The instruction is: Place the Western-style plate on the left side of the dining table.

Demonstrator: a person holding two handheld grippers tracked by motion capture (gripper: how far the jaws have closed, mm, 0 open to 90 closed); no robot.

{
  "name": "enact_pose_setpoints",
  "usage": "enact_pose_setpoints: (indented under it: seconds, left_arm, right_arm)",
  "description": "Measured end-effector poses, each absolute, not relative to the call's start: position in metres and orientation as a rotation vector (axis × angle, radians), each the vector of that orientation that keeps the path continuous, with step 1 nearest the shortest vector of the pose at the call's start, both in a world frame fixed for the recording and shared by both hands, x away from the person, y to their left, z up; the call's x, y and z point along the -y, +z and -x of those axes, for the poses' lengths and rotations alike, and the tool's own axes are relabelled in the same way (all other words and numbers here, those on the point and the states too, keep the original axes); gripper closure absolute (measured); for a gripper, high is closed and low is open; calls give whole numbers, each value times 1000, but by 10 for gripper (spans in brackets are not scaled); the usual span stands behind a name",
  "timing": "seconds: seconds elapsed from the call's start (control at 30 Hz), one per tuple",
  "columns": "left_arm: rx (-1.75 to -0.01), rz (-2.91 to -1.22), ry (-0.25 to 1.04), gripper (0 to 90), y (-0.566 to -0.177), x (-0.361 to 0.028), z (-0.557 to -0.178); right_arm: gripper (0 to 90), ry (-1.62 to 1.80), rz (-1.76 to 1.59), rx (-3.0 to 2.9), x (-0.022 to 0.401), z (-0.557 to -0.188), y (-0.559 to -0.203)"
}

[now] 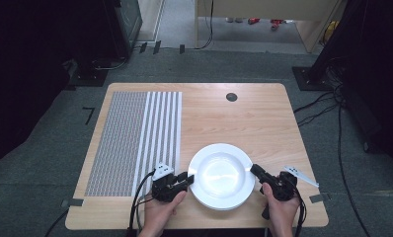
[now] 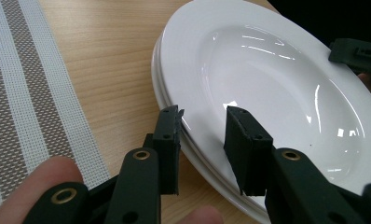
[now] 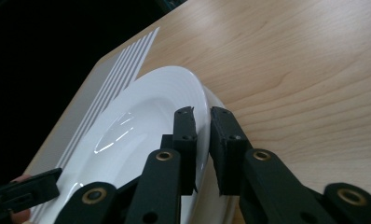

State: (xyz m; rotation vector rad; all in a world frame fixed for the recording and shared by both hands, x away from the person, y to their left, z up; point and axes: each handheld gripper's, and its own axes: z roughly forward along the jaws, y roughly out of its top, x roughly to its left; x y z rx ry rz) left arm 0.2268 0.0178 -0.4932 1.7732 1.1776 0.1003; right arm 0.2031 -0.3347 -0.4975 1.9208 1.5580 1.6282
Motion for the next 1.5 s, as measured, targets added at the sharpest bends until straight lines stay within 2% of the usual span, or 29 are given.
enact_pose_setpoints:
  seconds: [0.23,0.6,1.0,1.5]
  left_arm:
    - [-1184,-1764,86,658,-494,-18,-228]
    - [-1182,-1759,64,588,-495,-17,-230]
    - [-1179,-1687,-2,631,-497,-25,-234]
    - [-1134,-1619,-45,706,-497,-34,-235]
  right_arm:
    - [802,1757,-2028,-1506,333,-205,-505]
    - [805,1825,-1870,-1523,330,-205,-505]
    - [809,1902,-1695,-1540,328,-204,-501]
    - [812,1924,-1724,-1505,327,-205,-503]
